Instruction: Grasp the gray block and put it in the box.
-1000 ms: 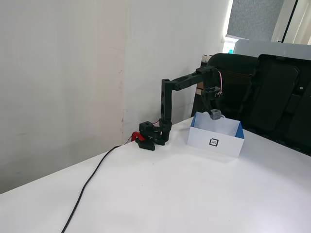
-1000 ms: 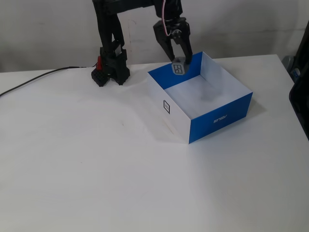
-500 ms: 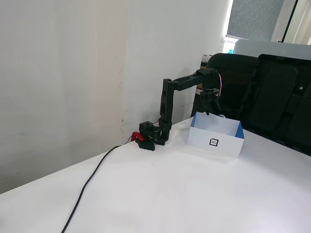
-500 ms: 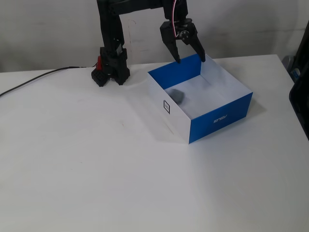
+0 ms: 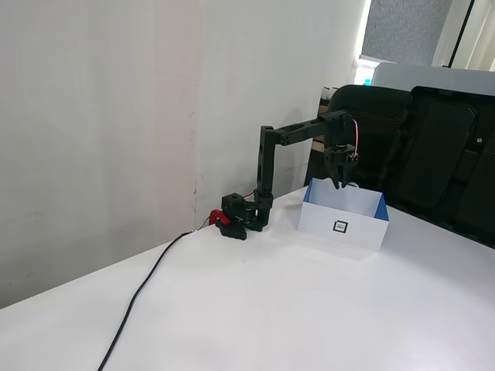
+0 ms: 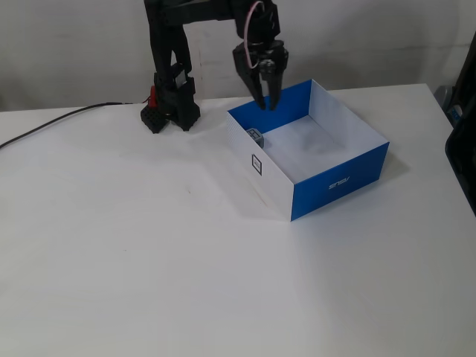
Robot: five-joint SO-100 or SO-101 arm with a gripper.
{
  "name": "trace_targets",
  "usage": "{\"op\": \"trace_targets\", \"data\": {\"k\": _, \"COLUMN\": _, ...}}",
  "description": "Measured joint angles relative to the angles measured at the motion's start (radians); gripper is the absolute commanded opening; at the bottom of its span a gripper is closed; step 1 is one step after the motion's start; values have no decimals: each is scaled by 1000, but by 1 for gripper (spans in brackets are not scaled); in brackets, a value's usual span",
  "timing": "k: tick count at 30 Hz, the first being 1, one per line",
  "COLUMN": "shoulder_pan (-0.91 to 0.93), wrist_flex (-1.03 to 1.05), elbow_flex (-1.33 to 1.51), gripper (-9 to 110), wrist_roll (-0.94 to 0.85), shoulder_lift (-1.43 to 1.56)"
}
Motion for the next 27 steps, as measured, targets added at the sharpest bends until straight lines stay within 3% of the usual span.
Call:
{"op": "trace_targets", "data": {"k": 16, "shoulder_pan": -540, "wrist_flex": 3, "elbow_flex": 97, "gripper": 3, "wrist_roll": -18, "shoulder_lift": 52}}
{"op": "trace_targets", "data": {"k": 27, "shoulder_pan": -850, "wrist_flex": -190, "elbow_flex": 311, "gripper": 4, "wrist_roll": -11, "shoulder_lift": 173}}
